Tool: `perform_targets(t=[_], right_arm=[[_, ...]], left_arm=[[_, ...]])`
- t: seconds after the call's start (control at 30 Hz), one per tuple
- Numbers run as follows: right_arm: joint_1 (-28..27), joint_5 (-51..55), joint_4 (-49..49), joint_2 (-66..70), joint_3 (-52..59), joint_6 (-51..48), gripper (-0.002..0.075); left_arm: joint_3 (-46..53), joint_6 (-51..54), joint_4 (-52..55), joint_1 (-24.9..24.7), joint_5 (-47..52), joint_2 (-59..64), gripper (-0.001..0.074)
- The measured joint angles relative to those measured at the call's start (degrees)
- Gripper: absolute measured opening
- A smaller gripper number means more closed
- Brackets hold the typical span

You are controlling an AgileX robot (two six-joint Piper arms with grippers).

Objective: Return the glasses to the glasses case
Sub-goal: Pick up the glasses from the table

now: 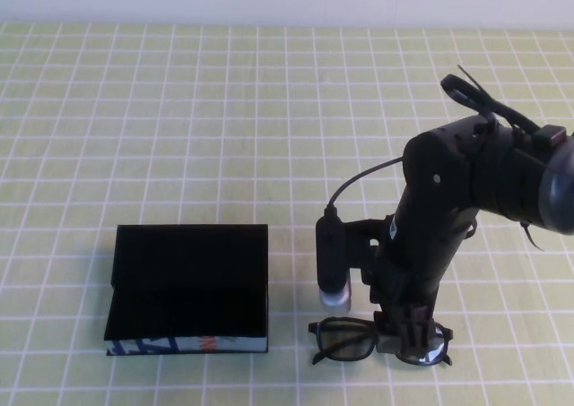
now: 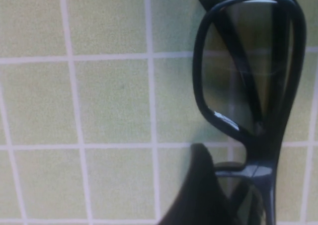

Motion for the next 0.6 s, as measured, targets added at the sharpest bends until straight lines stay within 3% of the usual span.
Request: perform_targets(t=[0.6], right_arm=[[0.0, -0.2, -1.8, 5.1, -2.3, -0.2, 0.045]], left_arm=[[0.0, 0.0, 0.0, 0.0, 0.0, 0.0, -0.0004]])
